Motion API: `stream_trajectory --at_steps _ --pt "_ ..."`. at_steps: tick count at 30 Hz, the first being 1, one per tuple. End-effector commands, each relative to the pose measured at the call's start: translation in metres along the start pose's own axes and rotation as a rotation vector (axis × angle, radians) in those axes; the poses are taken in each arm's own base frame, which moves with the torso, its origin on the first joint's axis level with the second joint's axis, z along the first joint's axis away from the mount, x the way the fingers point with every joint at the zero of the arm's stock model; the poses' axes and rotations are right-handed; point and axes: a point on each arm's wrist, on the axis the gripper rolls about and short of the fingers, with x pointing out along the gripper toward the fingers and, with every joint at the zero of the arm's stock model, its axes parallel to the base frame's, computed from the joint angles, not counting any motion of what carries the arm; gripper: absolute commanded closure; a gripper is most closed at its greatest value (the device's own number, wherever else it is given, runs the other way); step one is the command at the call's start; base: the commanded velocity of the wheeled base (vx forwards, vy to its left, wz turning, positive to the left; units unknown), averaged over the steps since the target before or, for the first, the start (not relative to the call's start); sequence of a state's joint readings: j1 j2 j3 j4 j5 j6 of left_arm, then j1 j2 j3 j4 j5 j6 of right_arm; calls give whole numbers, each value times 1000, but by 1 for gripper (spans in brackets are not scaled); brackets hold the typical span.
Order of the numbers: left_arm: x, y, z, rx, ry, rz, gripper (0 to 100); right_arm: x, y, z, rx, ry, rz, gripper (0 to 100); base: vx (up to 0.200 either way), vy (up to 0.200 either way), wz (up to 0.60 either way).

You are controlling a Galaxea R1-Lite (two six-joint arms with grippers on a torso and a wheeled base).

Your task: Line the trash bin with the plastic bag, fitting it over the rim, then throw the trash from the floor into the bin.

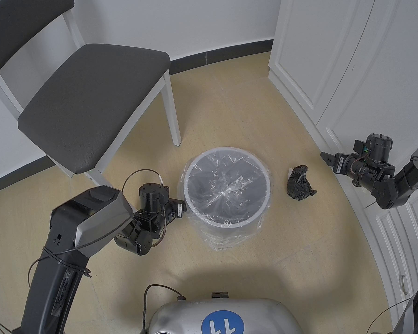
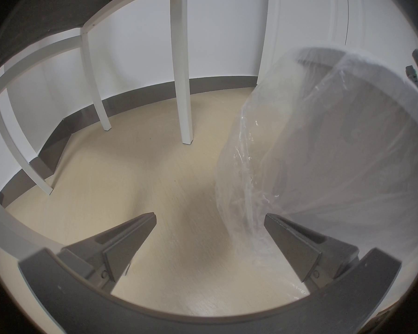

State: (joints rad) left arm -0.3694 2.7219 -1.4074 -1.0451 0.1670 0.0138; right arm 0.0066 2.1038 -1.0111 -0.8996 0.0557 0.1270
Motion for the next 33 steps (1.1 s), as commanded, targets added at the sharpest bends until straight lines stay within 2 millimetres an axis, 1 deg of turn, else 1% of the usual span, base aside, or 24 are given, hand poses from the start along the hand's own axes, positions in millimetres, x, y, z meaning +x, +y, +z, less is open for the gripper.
stream_trajectory --at_steps 1,4,7,9,12,13,15,16,17,18,20,22,25,26,27,29,32,33 --pt "5 -2 -13 3 16 -2 0 1 1 -2 0 5 3 0 0 0 0" --pt "9 1 -13 -3 7 12 0 3 2 -4 1 18 6 0 0 0 0" --pt "7 6 -11 -9 6 33 0 4 4 -7 2 26 9 0 0 0 0" --pt "0 18 -3 -18 0 85 0 9 13 -13 2 41 28 0 0 0 0" --pt "-12 24 12 -45 -17 97 0 19 20 -26 -2 64 9 0 0 0 0" --pt "-16 26 19 -61 -25 101 0 25 26 -32 -7 72 -11 0 0 0 0" --pt "-16 26 19 -61 -25 101 0 25 26 -32 -7 72 -11 0 0 0 0" --pt "-31 29 29 -78 -24 105 0 35 43 -50 -26 104 -68 0 0 0 0" --pt "-39 31 30 -85 -19 108 0 38 52 -60 -40 133 -98 0 0 0 0" --pt "-48 35 31 -93 -14 114 0 41 58 -68 -54 151 -132 0 0 0 0" --pt "-61 44 33 -100 -17 129 0 48 63 -76 -66 160 -182 0 0 0 0" --pt "-65 46 34 -102 -22 133 0 51 63 -77 -66 155 -190 0 0 0 0" --pt "-84 52 43 -107 -38 142 0 65 51 -77 -35 159 -220 0 0 0 0" --pt "-84 52 43 -107 -38 142 0 65 51 -77 -35 159 -220 0 0 0 0" --pt "-94 57 43 -109 -42 151 0 73 46 -76 3 182 -240 0 0 0 0" --pt "-99 58 45 -115 -71 154 0 79 46 -75 40 206 -246 0 0 0 0" --pt "-102 58 44 -119 -94 153 0 79 47 -71 72 205 -207 0 0 0 0" --pt "-105 55 45 -121 -109 145 0 75 53 -63 81 199 -153 0 0 0 0"
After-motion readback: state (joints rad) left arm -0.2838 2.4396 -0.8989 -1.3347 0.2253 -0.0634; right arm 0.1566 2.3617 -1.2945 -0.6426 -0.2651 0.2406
